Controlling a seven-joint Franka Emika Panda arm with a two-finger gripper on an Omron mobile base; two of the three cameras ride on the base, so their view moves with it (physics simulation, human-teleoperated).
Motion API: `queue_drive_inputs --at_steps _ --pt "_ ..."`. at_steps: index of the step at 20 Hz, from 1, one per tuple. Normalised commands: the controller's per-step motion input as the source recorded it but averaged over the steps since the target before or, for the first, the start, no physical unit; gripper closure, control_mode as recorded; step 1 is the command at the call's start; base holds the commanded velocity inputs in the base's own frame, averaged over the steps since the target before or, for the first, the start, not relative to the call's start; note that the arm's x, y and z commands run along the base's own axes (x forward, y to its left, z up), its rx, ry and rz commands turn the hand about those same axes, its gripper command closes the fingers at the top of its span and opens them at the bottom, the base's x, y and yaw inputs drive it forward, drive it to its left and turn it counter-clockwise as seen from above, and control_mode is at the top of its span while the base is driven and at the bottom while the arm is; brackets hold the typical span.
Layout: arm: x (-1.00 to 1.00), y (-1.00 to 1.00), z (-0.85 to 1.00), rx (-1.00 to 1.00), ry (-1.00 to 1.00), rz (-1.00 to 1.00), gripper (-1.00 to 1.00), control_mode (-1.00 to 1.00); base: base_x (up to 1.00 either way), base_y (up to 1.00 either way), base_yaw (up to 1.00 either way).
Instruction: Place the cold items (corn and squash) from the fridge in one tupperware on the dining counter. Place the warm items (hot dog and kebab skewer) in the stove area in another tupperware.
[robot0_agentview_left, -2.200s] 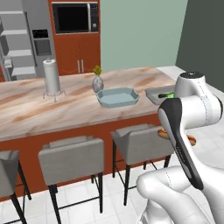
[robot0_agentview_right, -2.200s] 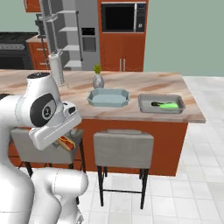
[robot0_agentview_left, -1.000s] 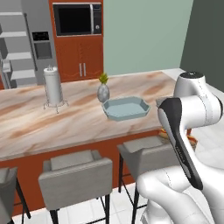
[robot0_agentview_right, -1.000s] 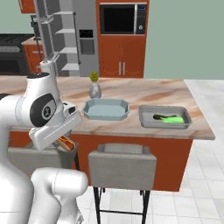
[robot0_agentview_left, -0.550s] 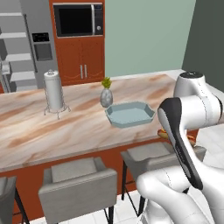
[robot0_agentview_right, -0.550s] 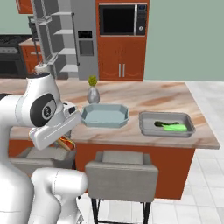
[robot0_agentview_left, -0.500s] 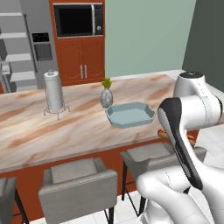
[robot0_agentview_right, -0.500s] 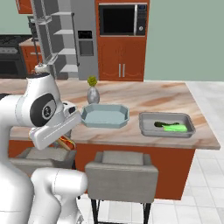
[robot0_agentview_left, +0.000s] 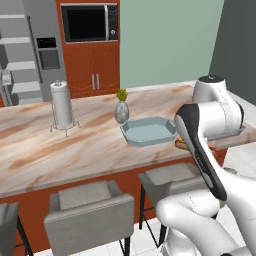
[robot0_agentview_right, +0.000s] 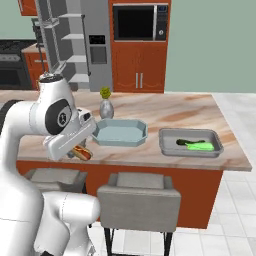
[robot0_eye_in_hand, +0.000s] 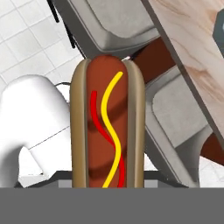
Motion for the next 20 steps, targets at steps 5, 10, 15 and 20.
queue_drive_inputs --at_steps 5,10,15,20 --pt "0.99 0.00 0.10 0.00 0.02 0.21 1.00 -1.00 0.00 0.00 0.00" --pt "1.00 -0.02 0.00 0.02 0.00 0.23 1.00 -1.00 0.00 0.00 0.00" --pt "1.00 -0.01 -0.14 0.00 0.00 0.22 1.00 -1.00 0.00 0.00 0.00" --pt "1.00 -0.18 -0.29 -0.01 0.00 0.18 1.00 -1.00 0.00 0.00 0.00"
